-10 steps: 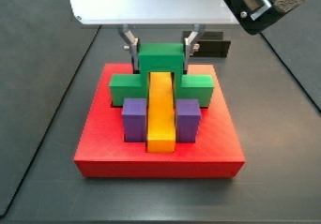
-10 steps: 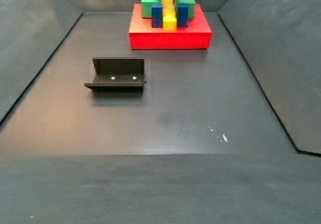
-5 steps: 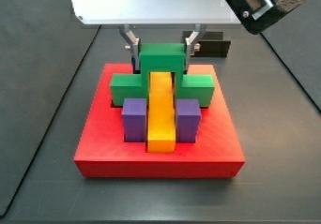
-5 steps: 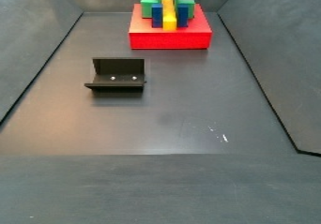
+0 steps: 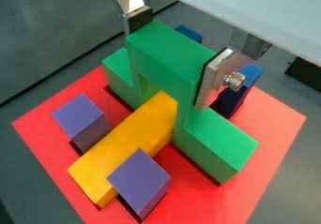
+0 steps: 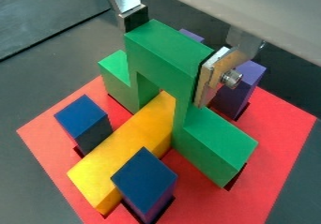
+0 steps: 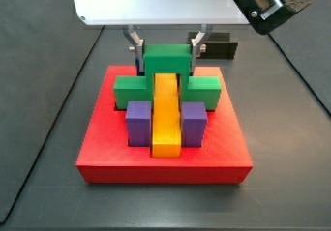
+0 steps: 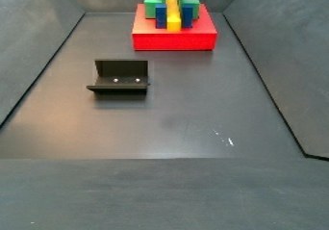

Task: Pick up the green object. Move up. Place the green object on the fixture. Regrasp the green object. Move to above the board. Insert the green object.
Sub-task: Insert the green object.

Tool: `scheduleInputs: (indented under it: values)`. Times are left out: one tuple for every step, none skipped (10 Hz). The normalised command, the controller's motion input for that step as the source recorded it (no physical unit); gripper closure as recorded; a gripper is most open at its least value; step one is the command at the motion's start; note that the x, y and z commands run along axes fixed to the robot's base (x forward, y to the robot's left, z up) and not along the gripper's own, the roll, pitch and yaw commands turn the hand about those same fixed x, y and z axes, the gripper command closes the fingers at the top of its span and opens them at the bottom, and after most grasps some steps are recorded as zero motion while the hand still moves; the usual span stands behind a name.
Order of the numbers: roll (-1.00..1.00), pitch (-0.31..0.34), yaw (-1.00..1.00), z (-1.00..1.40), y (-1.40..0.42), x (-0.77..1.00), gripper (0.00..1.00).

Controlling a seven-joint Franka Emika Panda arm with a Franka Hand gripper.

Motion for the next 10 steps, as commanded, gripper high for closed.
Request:
scheduleInputs:
  values:
    - [0.14, -0.011, 0.15, -0.01, -0.16, 0.00, 1.00]
    - [0.13, -0.010, 0.14, -0.04, -0.17, 0.00, 1.00]
    - [0.14, -0.003, 0.09, -0.02, -0.13, 0.00, 1.00]
    - [0.12, -0.001, 0.10, -0.03, -0.14, 0.00, 1.00]
    - [0.11, -0.010, 0.06, -0.06, -0.06, 0.00, 1.00]
    - [0.08, 0.000, 0.02, -0.03, 0.00, 0.03, 1.00]
    - [0.08, 0.000, 0.00, 0.00, 0.01, 0.07, 1.00]
    - [0.06, 0.000, 0.00, 0.00, 0.00, 0.07, 1.00]
    - [0.05, 0.000, 0.00, 0.00, 0.00, 0.03, 1.00]
    - [0.05, 0.000, 0.00, 0.00, 0.00, 0.03, 1.00]
